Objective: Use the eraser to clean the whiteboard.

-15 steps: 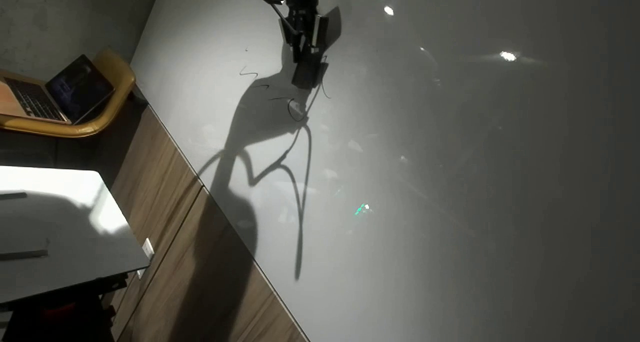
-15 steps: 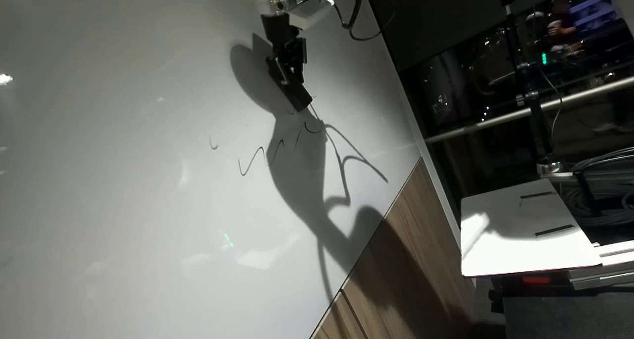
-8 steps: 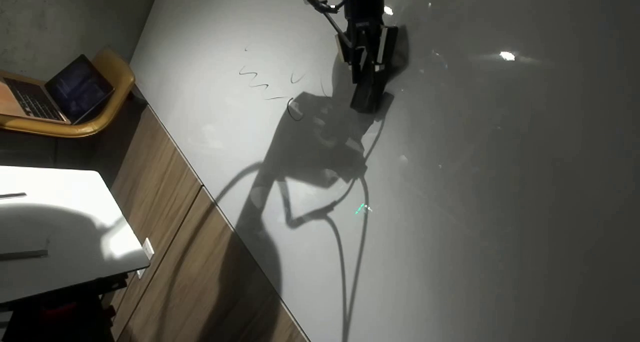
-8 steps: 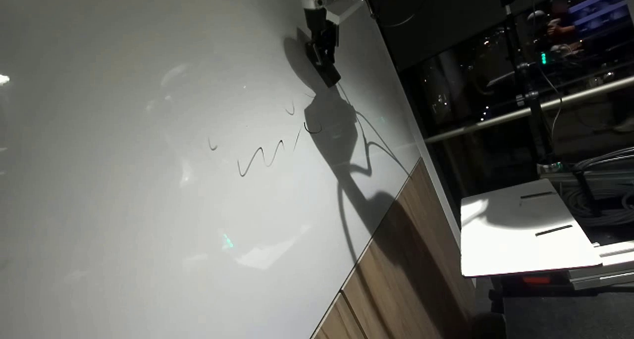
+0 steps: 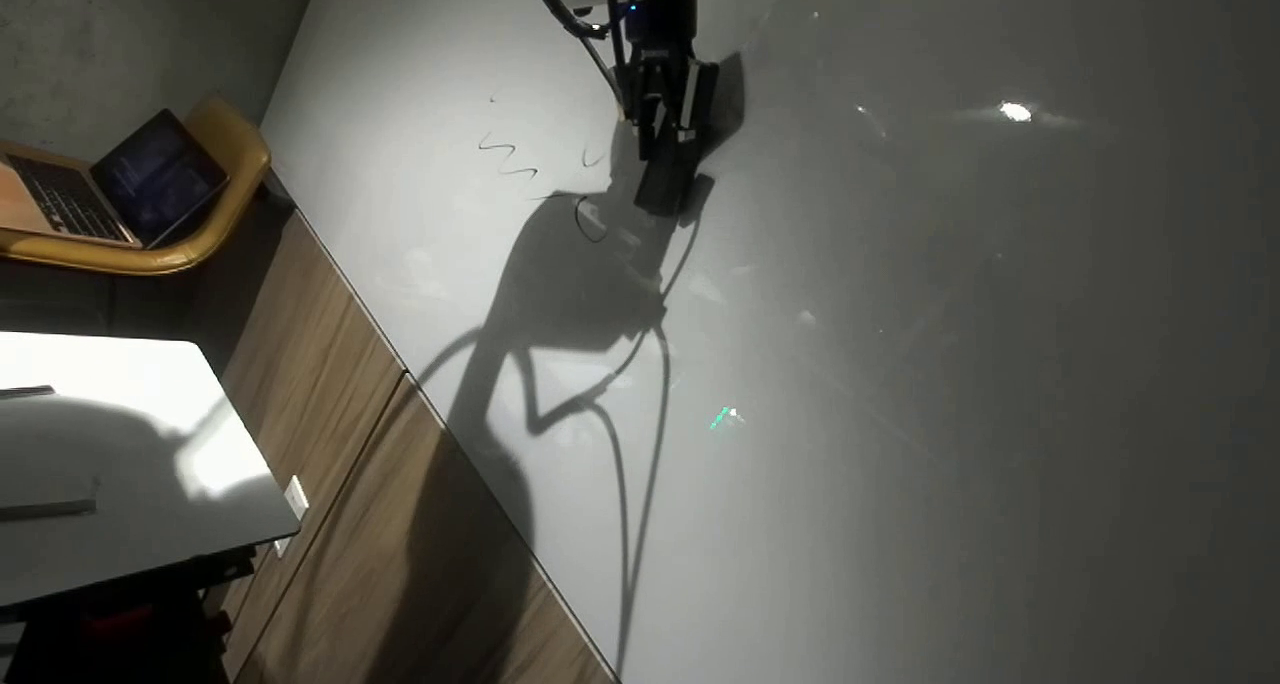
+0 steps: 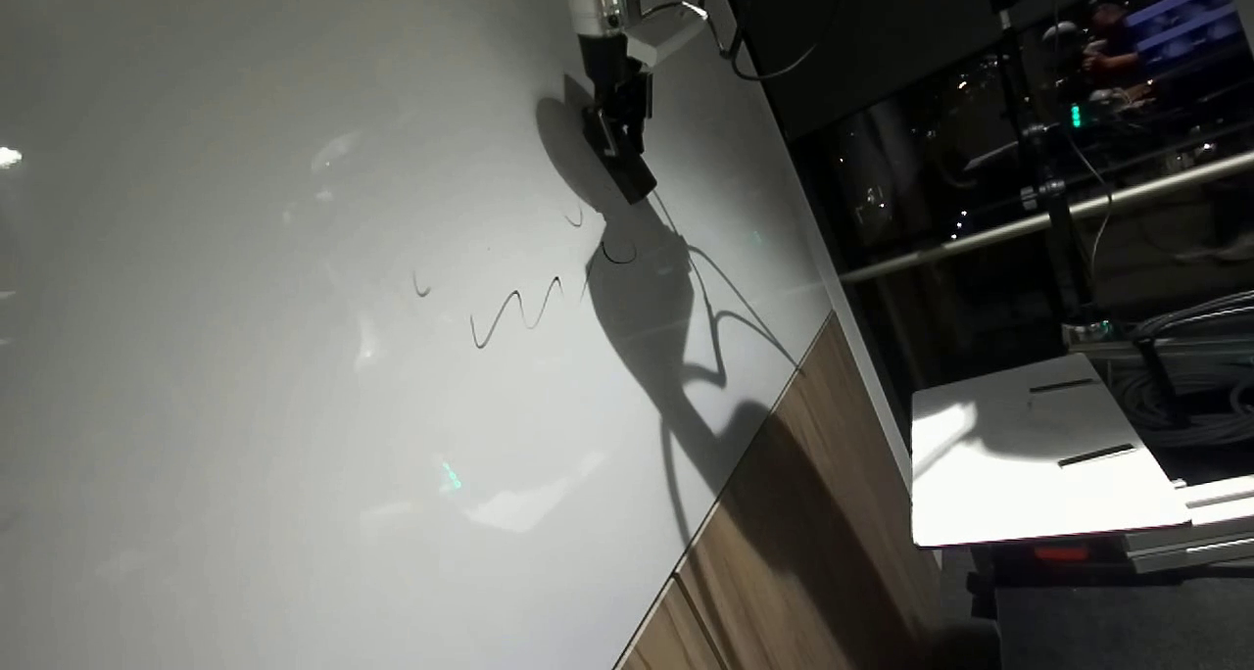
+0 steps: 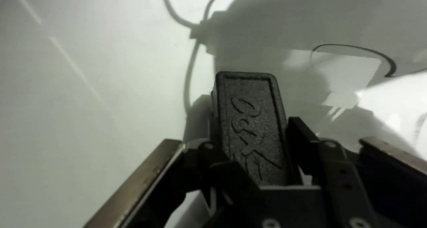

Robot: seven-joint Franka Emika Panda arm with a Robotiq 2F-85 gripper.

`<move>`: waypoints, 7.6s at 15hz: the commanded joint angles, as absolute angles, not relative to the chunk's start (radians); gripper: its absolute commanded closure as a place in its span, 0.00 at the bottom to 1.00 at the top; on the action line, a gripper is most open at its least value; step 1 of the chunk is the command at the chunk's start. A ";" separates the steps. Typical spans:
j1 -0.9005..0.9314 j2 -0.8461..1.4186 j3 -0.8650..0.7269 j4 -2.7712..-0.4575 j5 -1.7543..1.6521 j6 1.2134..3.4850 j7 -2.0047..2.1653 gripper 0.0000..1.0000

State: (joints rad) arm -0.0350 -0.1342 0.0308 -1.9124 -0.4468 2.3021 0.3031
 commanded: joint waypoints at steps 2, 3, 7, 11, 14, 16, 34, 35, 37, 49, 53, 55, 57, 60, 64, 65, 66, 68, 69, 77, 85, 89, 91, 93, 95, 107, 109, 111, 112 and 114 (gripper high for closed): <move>-0.004 -0.081 0.069 -1.877 -0.435 2.361 0.327 0.73; 0.000 -0.070 0.076 -1.862 -0.440 2.355 0.323 0.73; 0.016 -0.025 0.101 -1.782 -0.461 2.315 0.306 0.73; 0.048 0.028 0.128 -1.703 -0.479 2.246 0.299 0.73; 0.080 0.068 0.147 -1.658 -0.487 2.204 0.306 0.73; 0.104 0.094 0.158 -1.633 -0.493 2.184 0.313 0.73; 0.377 0.408 0.202 -1.265 -0.508 2.024 0.353 0.73; 0.388 0.425 0.201 -1.245 -0.505 2.012 0.354 0.73; 0.406 0.451 0.195 -1.217 -0.498 1.997 0.351 0.73; 0.282 0.305 0.164 -1.466 -0.463 2.035 0.339 0.73; 0.241 0.194 0.116 -1.626 -0.471 2.080 0.356 0.73; 0.211 0.145 0.090 -1.695 -0.478 2.112 0.356 0.73; 0.174 0.096 0.064 -1.756 -0.486 2.146 0.353 0.73; 0.107 0.037 0.023 -1.821 -0.492 2.194 0.329 0.73; 0.017 -0.006 -0.028 -1.865 -0.478 2.262 0.281 0.73; 0.002 -0.011 -0.035 -1.874 -0.476 2.277 0.280 0.73; -0.011 -0.015 -0.039 -1.885 -0.473 2.295 0.280 0.73; -0.018 -0.024 -0.033 -1.914 -0.464 2.324 0.301 0.73; -0.016 -0.028 -0.025 -1.929 -0.455 2.338 0.310 0.73; 0.058 0.055 0.073 -1.890 -0.477 2.363 0.379 0.73; 0.176 0.141 0.155 -1.748 -0.533 2.248 0.377 0.73; 0.243 0.160 0.189 -1.720 -0.519 2.222 0.375 0.73; 0.270 0.143 0.206 -1.757 -0.470 2.197 0.373 0.73; 0.281 0.108 0.214 -1.844 -0.392 2.157 0.370 0.73; 0.275 0.062 0.215 -1.936 -0.299 2.103 0.365 0.73; 0.163 -0.176 0.154 -2.494 0.036 1.879 0.145 0.73; 0.138 -0.181 0.129 -2.551 0.021 1.851 0.101 0.73; 0.113 -0.177 0.103 -2.594 0.016 1.830 0.050 0.73; 0.102 -0.170 0.091 -2.611 0.015 1.831 0.021 0.73; 0.086 -0.159 0.071 -2.638 0.012 1.850 -0.028 0.73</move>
